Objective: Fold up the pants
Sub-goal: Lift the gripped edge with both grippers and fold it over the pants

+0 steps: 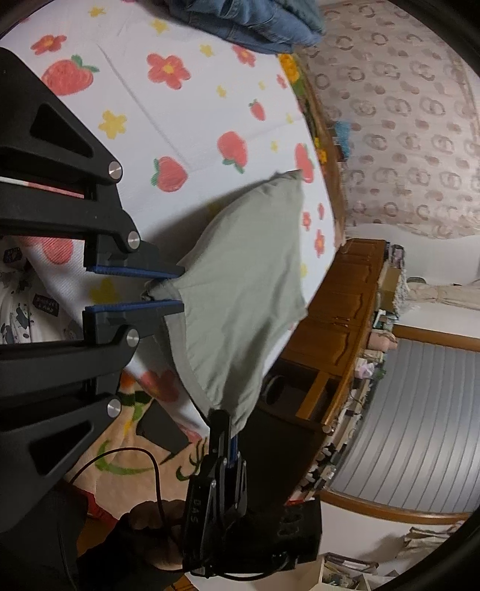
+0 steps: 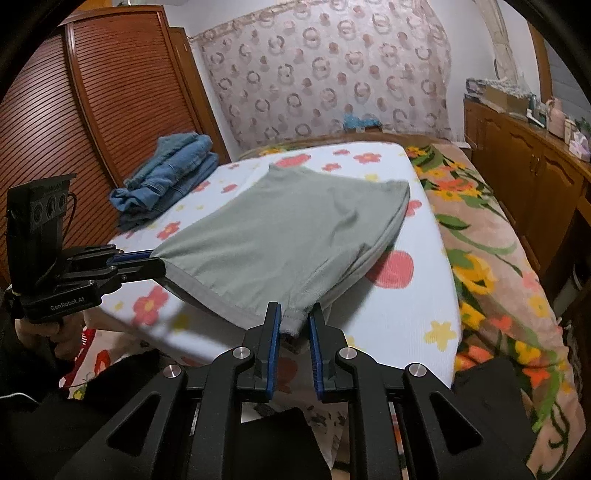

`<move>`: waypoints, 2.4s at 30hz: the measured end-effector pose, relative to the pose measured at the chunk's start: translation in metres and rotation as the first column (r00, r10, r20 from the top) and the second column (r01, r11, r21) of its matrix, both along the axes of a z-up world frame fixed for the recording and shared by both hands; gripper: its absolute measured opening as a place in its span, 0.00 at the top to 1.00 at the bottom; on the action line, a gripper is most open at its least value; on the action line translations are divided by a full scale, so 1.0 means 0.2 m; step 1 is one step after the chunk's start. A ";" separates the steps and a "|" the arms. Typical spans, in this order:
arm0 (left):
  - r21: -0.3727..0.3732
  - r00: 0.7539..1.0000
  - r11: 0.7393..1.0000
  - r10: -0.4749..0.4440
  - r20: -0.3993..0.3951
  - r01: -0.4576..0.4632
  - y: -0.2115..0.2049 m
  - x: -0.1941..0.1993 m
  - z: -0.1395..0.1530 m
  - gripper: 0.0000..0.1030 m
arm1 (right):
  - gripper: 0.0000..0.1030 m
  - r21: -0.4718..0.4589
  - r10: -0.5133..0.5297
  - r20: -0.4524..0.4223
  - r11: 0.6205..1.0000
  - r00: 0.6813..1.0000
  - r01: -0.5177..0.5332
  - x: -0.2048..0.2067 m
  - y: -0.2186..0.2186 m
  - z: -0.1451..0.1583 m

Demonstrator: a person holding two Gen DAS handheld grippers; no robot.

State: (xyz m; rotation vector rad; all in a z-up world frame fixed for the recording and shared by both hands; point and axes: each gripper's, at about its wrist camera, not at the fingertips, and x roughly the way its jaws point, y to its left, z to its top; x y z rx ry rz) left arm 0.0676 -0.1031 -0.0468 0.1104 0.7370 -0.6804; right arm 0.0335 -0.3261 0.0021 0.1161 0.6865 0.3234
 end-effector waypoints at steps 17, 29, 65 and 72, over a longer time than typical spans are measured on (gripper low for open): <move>-0.033 0.993 0.999 -0.006 0.116 0.010 0.00 -0.08 0.25 0.89 | 0.86 -0.015 0.008 0.109 1.000 0.994 -0.006 -0.13 0.02 0.17; -0.006 0.996 1.000 0.029 0.082 -0.028 -0.01 0.17 0.17 0.89 | 0.86 -0.022 -0.036 0.106 0.999 0.994 0.039 0.03 0.01 0.12; 0.124 0.991 0.983 0.131 0.018 -0.132 -0.14 0.69 0.01 0.89 | 0.86 -0.039 -0.072 -0.007 0.997 0.997 0.072 0.57 0.00 0.03; 0.064 0.992 0.990 0.124 0.022 -0.125 -0.11 0.66 0.05 0.88 | 0.77 -0.047 -0.094 0.055 0.994 0.994 0.097 0.51 -0.02 0.10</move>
